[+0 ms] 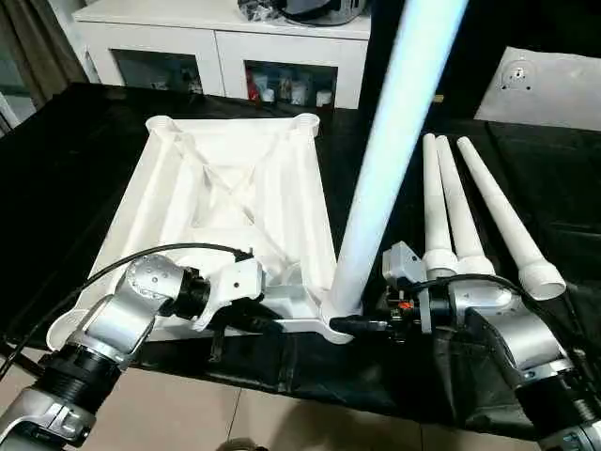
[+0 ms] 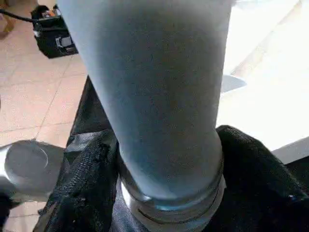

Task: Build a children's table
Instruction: Rotate leg to tighten

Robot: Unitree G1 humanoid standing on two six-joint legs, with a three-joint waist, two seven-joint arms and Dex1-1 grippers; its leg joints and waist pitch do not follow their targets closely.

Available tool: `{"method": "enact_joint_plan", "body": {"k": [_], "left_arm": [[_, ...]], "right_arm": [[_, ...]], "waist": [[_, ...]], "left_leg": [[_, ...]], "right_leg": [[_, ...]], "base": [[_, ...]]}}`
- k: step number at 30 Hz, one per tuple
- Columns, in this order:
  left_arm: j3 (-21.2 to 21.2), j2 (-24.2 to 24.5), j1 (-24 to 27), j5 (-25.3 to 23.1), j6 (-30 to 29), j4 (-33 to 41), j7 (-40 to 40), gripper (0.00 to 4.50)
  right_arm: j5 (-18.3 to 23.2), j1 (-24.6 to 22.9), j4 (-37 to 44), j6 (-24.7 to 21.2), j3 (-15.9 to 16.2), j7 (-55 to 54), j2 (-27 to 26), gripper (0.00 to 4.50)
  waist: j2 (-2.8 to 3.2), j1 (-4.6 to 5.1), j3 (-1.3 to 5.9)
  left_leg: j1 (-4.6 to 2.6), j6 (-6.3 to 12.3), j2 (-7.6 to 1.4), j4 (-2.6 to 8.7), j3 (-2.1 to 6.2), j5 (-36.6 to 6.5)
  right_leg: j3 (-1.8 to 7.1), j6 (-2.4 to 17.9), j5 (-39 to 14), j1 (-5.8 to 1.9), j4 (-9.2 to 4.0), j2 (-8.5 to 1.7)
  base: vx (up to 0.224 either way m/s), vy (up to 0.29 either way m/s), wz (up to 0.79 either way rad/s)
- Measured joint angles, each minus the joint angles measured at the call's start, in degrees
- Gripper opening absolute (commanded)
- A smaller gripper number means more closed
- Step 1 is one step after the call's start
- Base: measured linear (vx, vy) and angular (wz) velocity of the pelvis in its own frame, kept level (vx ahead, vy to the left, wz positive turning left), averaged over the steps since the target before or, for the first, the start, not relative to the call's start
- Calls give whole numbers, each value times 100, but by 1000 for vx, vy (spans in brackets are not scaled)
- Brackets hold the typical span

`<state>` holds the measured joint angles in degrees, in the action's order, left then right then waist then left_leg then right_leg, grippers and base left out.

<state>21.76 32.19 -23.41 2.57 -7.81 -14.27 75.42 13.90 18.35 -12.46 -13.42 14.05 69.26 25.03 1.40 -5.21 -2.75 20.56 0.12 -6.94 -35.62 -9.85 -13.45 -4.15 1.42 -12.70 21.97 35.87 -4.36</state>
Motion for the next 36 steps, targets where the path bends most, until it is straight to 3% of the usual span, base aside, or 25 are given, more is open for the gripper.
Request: {"method": "enact_joint_plan", "body": {"k": [6, 12, 14, 16, 21, 25, 27, 28, 36], "left_arm": [[-62, -21, 72, 59, -115, 46, -1, 0], [-277, -272, 302, 117, -628, 247, -396, 0], [-420, -543, 378, 99, -963, 284, -916, 0], [-544, -907, 504, 97, -1292, 413, -1456, 0], [-708, -1641, 571, -117, -1948, 671, -2535, 0], [-785, -2561, 557, -367, -2463, 831, -3778, 0], [-728, -2679, 521, -462, -2496, 842, -4037, 0], [-683, -2722, 507, -497, -2497, 847, -4141, 0], [-619, -2486, 442, -529, -2439, 931, -4033, 0]], "right_arm": [[66, -127, 70, -134, -71, -33, -72, 272], [96, -550, 326, -146, -284, -692, -385, 272], [-75, -664, 321, -153, -498, -1486, -774, 272], [-250, -710, 319, -193, -679, -2301, -1118, 272], [-407, -699, 329, -460, -1068, -3672, -1866, 272], [-774, -332, 35, -477, -1315, -4998, -2397, 272], [-811, -217, -79, -444, -1363, -5268, -2512, 272], [-812, -180, -126, -402, -1377, -5345, -2529, 341], [-770, -392, 88, -202, -1294, -5070, -2509, 391]], "waist": [[9, 2, 6], [44, 17, 27], [61, 66, 25], [81, 196, 22], [112, 316, 12], [124, 344, 14], [121, 339, 13], [118, 326, 13], [123, 324, 12]], "left_leg": [[-8, -29, 0, 0, 0, -17], [-35, -37, 0, 2, -2, -18], [-60, -46, 0, 3, -6, -13], [-83, -58, 0, 7, -5, -6], [-111, -63, 0, 23, -6, -2], [-57, -63, 4, 30, -8, -1], [-49, -54, 7, 40, -9, -7], [-47, -47, 7, 46, -9, -12], [-19, -22, 4, 93, -9, 2]], "right_leg": [[2, 0, 0, -8, -1, 0], [6, 6, 3, -32, -4, 0], [11, 8, 5, -69, -4, 0], [13, -35, -21, -88, -18, 1], [16, -36, -21, -102, -50, 4], [17, -23, -13, -99, -86, 4], [18, 6, 6, -95, -89, 3], [16, 6, 9, -94, -89, 4], [9, -6, 3, -43, -84, 12]], "base": [[0, 0, 0], [0, 0, 0], [0, 0, 0], [0, 0, 0], [0, 0, 0], [0, 0, 0], [0, 0, 0], [0, 0, 0], [0, 0, 0]]}}
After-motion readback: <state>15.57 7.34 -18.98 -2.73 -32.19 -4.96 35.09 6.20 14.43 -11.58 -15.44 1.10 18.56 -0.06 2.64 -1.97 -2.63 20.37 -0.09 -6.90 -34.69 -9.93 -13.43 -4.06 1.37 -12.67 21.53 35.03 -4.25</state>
